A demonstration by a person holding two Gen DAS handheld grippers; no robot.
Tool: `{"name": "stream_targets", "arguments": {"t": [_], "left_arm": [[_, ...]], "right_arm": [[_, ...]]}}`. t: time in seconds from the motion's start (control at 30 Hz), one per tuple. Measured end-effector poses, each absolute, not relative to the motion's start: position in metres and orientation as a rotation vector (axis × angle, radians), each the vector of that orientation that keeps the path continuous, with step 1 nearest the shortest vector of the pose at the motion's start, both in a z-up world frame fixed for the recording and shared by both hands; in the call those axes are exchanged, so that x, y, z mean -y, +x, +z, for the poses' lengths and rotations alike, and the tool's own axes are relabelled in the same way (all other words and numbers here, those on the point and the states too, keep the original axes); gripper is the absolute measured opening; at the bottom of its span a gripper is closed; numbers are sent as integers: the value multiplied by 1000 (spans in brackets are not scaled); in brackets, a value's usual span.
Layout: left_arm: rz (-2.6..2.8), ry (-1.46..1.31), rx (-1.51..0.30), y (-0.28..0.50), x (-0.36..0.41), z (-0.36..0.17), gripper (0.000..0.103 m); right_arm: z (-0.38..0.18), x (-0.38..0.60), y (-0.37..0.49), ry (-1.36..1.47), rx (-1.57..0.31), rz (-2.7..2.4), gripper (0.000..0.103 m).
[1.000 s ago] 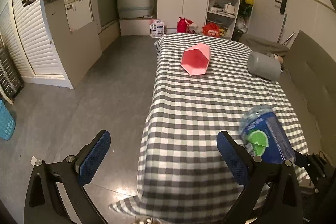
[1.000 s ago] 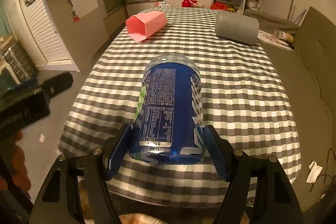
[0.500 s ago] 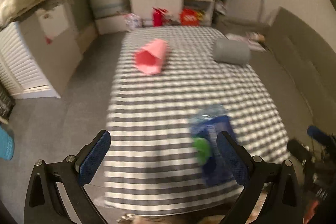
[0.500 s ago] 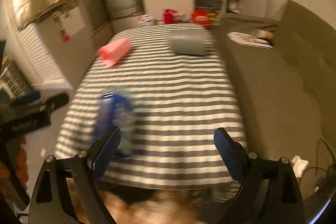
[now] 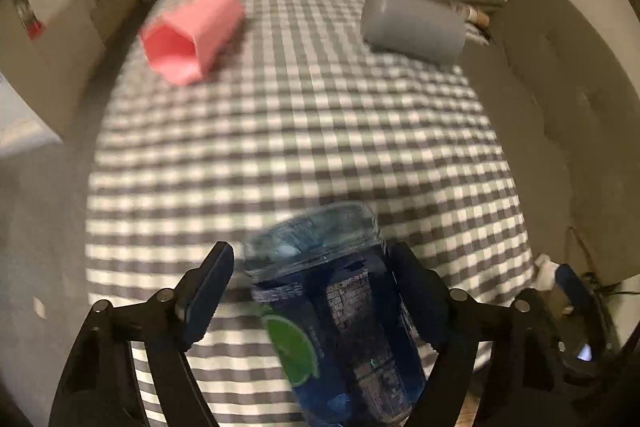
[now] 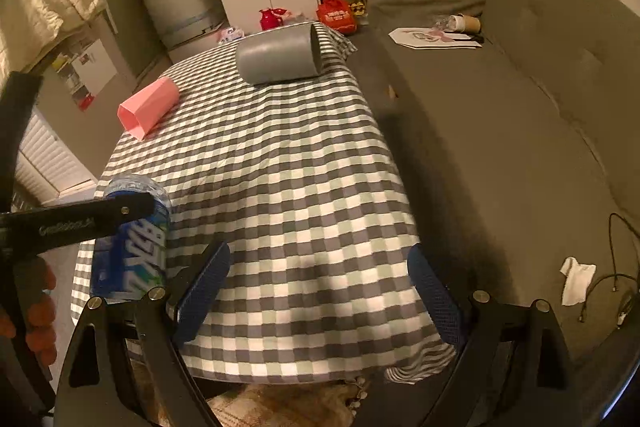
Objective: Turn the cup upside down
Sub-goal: 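Close the left gripper around the blue bottle and lift it, then rotate the left gripper to turn the held blue bottle upright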
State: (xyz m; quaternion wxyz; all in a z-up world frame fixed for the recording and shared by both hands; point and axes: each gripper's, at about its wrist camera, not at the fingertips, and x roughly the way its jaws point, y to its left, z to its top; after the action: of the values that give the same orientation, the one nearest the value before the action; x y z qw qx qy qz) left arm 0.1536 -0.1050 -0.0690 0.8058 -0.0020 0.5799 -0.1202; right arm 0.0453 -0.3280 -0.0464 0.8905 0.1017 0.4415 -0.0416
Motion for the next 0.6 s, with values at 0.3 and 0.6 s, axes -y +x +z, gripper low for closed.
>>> {"name": "stream_targets", "arguments": {"t": [0.3, 0.6], "left_arm": [[-301, -19, -1205, 161, 104, -56, 77], [-244, 168, -796, 153, 113, -6, 77]], "right_arm": [[-49, 324, 48, 209, -903, -94, 90], [-51, 324, 48, 212, -896, -107, 90]]}}
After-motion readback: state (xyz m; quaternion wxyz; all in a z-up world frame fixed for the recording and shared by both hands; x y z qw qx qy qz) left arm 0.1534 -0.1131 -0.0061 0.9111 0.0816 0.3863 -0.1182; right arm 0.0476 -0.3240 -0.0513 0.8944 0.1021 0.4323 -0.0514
